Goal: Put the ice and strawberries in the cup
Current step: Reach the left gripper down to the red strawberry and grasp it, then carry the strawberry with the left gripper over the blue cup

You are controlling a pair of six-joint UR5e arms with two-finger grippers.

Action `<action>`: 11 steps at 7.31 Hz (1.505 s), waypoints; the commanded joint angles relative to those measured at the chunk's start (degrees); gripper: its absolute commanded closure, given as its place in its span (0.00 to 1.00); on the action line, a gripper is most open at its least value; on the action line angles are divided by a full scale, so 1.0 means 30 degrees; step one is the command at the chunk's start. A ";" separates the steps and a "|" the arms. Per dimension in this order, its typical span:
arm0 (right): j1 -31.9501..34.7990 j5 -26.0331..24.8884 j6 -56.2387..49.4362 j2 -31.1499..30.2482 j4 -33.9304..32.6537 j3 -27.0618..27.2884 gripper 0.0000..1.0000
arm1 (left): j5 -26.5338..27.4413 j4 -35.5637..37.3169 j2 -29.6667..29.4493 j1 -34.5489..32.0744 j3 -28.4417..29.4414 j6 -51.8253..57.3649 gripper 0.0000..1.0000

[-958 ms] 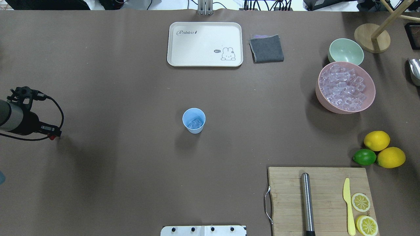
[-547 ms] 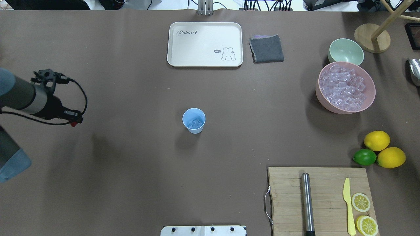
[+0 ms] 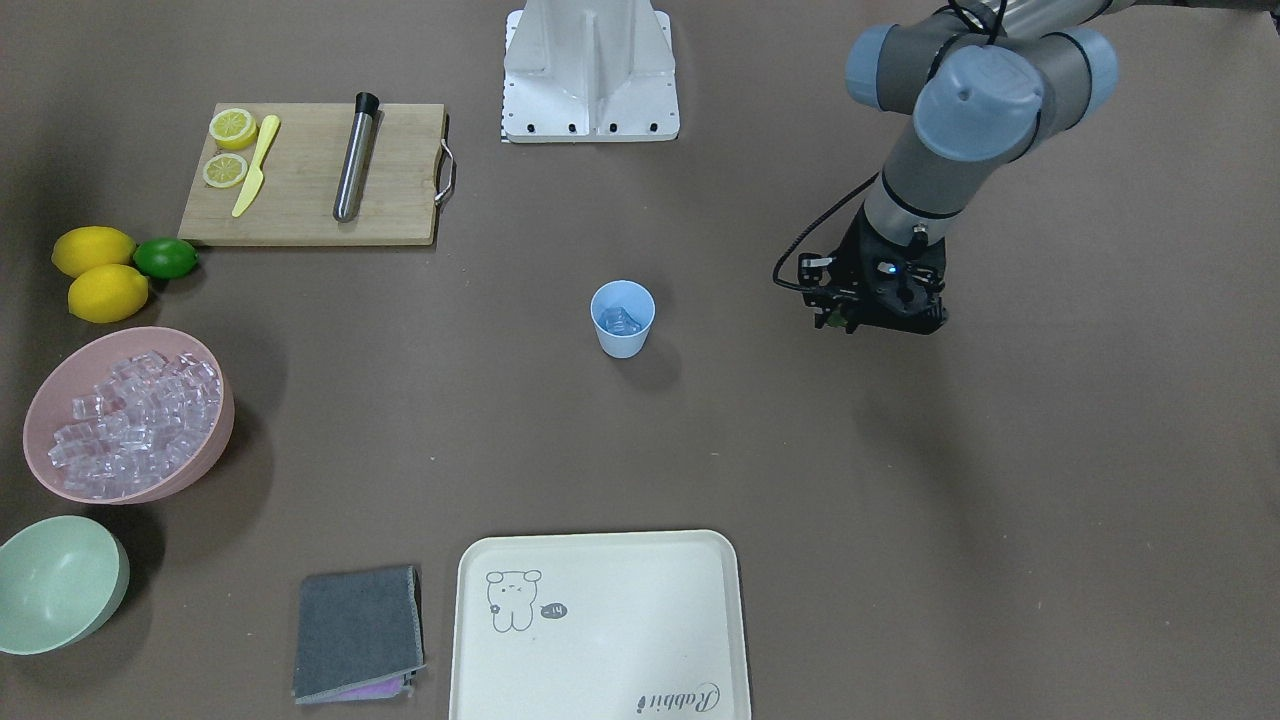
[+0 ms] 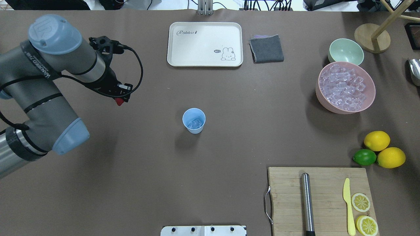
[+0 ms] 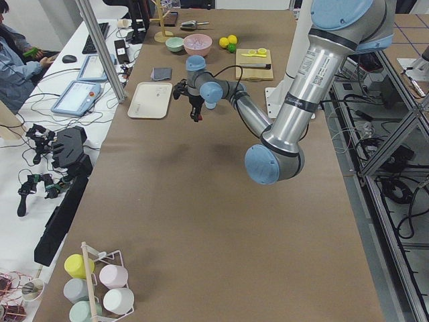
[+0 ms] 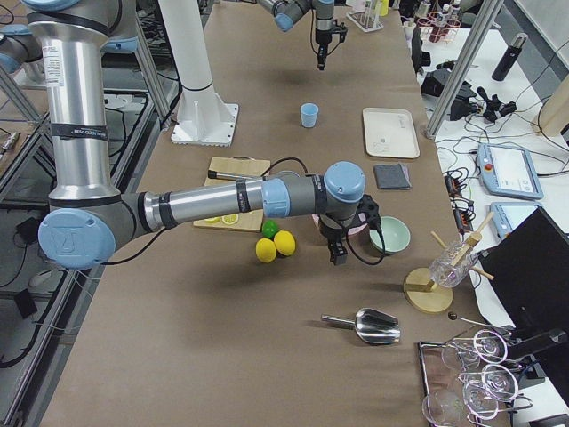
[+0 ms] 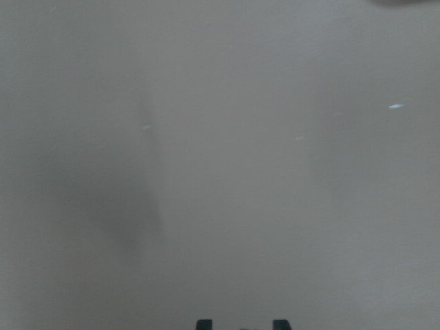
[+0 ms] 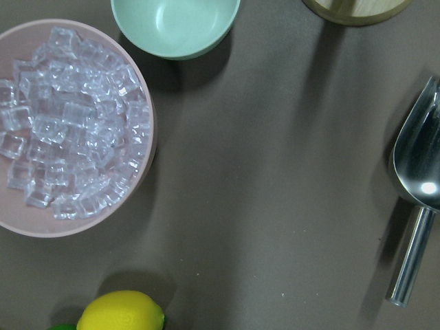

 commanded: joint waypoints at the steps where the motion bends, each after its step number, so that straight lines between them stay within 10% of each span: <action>1: 0.0131 -0.0129 -0.1098 -0.0528 0.0026 -0.0426 0.01 | -0.0016 0.0348 -0.1625 0.0786 0.0014 -0.1500 1.00; 11: 0.0835 -0.0100 -0.2623 -0.1380 -0.0003 -0.0543 0.01 | 0.2533 -0.2719 -0.5204 0.3808 0.4167 -0.4994 1.00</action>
